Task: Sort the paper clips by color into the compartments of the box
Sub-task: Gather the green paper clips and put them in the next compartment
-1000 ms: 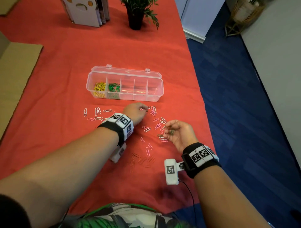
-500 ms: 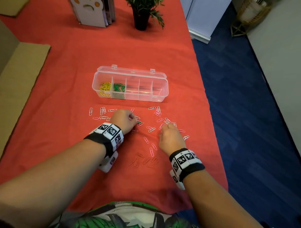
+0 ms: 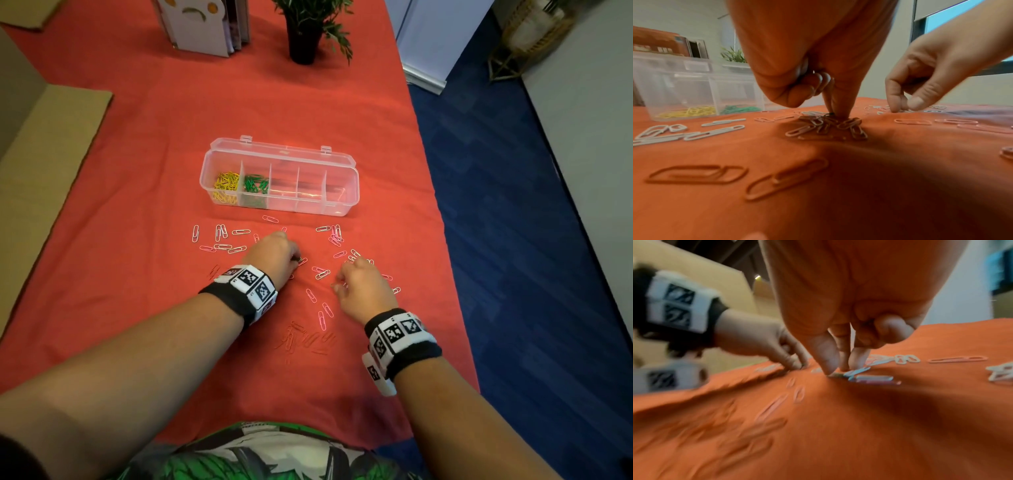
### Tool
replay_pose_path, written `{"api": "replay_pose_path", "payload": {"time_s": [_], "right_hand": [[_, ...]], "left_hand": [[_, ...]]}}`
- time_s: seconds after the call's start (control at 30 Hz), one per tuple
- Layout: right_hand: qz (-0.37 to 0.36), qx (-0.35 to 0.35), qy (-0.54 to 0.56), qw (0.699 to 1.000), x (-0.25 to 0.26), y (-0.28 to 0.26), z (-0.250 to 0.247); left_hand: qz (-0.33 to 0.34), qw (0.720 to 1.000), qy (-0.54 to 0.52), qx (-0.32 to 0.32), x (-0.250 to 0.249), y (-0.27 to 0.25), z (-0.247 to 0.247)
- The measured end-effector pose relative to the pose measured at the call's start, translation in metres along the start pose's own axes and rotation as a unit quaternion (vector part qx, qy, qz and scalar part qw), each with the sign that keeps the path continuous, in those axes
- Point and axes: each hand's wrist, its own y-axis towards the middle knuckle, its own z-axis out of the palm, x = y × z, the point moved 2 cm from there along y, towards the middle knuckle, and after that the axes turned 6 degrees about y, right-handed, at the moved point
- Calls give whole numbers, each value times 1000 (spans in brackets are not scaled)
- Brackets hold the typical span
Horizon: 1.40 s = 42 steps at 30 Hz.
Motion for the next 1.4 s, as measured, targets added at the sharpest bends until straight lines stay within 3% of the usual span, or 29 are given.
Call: {"api": "replay_pose_path", "payload": {"time_s": [0.13,0.2,0.27,0.33,0.43,0.47,0.5,0.57,0.7,0.77,0.83,0.9,0.97,1.03,1.1,1.2,1.23,1.3,1.4], "right_hand": [[-45,-29,-84,995,14,-7,7],[-46,-27,-91,994,16,-4,6],[-42,-15,-86,995,15,1,4],[-43,-2,-96,994,15,4,2],[-53,7,-122,991,22,1,0],[-54,8,-128,990,24,0,1],[-54,10,-134,989,26,0,2],[-51,12,-134,990,30,0,4],[-29,31,-107,993,33,1,7],[-18,28,-84,996,34,4,4],[3,12,-10,1000,36,7,-4],[24,17,110,993,43,11,-13],[48,33,250,967,53,16,-20],[73,37,355,931,62,21,-25],[103,49,443,889,67,25,-27],[167,59,577,798,69,28,-29],[187,62,599,776,68,30,-30],[212,71,624,749,71,35,-35],[214,69,636,738,77,47,-47]], "left_hand": [[-20,998,-43,-34,3,0,-2],[-56,991,-114,-41,8,0,-7],[-112,965,-234,-24,14,-1,-12],[-182,897,-403,7,18,-2,-17],[-260,740,-619,43,21,-7,-26],[-265,714,-646,53,23,-10,-28],[-263,706,-655,60,24,-12,-30],[-244,731,-635,48,30,-16,-32],[-213,867,-448,-41,43,-24,-36],[-177,914,-358,-76,46,-29,-41],[-142,948,-264,-106,47,-32,-46],[-126,958,-227,-118,48,-33,-47],[-133,942,-292,-101,49,-29,-43],[-161,896,-408,-63,48,-25,-38],[-210,831,-515,0,48,-25,-38],[-264,716,-642,70,50,-28,-44],[-271,692,-664,78,52,-27,-48],[-262,677,-683,78,53,-21,-61],[-231,682,-693,37,52,0,-90]]}}
